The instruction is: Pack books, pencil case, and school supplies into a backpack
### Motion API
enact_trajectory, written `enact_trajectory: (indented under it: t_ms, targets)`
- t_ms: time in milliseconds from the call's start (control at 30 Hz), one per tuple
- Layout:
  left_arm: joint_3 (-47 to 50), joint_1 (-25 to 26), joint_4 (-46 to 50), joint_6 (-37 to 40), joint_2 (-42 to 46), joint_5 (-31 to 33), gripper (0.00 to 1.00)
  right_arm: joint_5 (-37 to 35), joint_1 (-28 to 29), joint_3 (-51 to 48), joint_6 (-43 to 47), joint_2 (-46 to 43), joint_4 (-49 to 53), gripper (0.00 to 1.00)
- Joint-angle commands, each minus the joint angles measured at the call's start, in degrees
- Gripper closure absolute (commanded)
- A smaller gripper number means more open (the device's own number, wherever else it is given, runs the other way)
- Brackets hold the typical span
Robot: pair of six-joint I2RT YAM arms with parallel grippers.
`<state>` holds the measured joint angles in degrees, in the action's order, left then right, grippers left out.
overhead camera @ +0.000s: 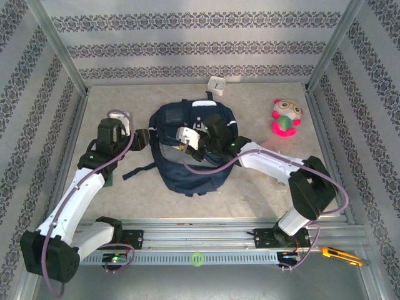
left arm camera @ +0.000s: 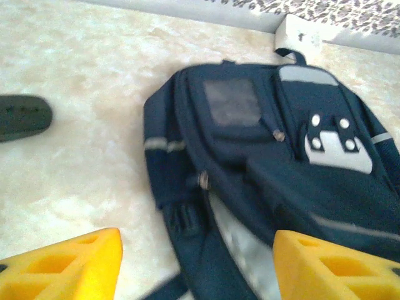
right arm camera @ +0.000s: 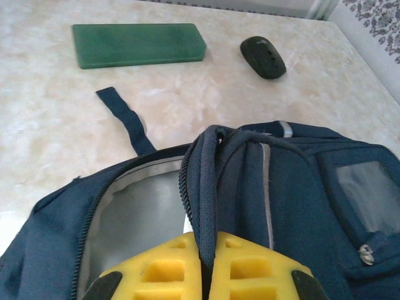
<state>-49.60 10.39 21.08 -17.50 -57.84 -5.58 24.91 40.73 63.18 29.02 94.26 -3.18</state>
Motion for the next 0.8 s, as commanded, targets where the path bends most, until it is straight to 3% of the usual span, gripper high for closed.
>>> enact_trajectory:
  t_ms: [0, 133, 267, 367, 567, 667, 767]
  targets:
    - [2.2, -0.2, 6.2, -4.4, 0.2, 1.7, 0.35, -1.1, -0.3, 1.6, -1.7, 2.6, -5.5, 1.00]
    - [2.3, -0.1, 7.7, -7.0, 0.2, 0.2, 0.34, 3.7, -0.2, 1.5, -1.3, 1.0, -2.8, 0.95]
    - [2.2, -0.1, 6.6, -7.4, -0.1, -3.8, 0.34, 9.9, -0.2, 1.4, -5.3, -3.0, 1.9, 0.60]
    - [3.2, -0.1, 2.1, -4.7, 0.3, -9.1, 0.31, 10.1, -0.6, 0.4, -15.3, -7.3, 3.3, 0.45]
    - [2.3, -0.1, -5.2, -8.4, -5.9, -10.8, 0.29, 1.9, -6.8, -2.8, -41.4, -13.6, 8.0, 0.41]
    - [0.3, -0.1, -8.3, -11.5, -13.1, -14.5, 0.30, -1.8, -12.8, -3.2, -54.2, -12.9, 14.5, 0.40]
    - [-0.9, 0.3, -11.9, -14.4, -19.6, -16.7, 0.30, -2.8, -18.3, -3.7, -60.6, -9.9, 19.0, 0.40]
